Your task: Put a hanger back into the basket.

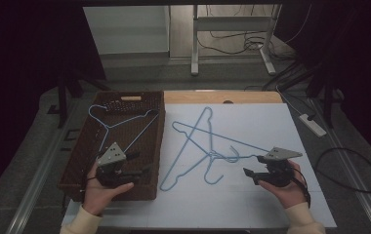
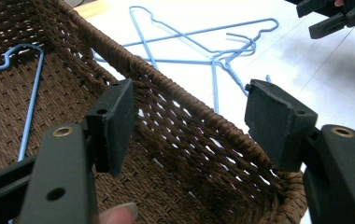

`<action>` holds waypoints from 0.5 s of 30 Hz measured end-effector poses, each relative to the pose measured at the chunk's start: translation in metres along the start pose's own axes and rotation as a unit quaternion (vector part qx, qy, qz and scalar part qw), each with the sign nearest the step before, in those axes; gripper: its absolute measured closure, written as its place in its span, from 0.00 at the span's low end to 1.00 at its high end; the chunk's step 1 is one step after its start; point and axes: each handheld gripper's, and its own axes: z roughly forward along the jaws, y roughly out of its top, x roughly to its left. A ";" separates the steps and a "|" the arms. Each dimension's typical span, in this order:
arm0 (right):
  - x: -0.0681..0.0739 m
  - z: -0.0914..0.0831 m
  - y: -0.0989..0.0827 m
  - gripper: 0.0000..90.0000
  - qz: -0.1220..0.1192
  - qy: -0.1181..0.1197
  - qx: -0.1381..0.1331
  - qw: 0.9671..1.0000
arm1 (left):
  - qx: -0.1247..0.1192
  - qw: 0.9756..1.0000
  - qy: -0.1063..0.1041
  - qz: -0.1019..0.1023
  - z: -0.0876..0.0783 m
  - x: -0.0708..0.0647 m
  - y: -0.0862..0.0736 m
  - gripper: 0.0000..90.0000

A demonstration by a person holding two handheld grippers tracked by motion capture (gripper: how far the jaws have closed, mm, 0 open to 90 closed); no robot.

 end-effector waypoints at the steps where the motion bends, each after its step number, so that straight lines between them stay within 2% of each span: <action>1: 0.000 0.001 0.001 0.32 0.000 0.000 0.002 1.000 | 0.001 1.000 0.000 0.000 0.000 0.000 0.000 0.39; 8: 0.000 0.010 0.015 0.35 -0.008 0.008 0.027 1.000 | 0.002 1.000 0.001 0.002 0.000 0.000 -0.001 0.38; 15: 0.001 0.032 0.046 0.41 -0.027 0.033 0.068 0.997 | 0.005 1.000 0.004 0.001 0.001 -0.002 -0.002 0.38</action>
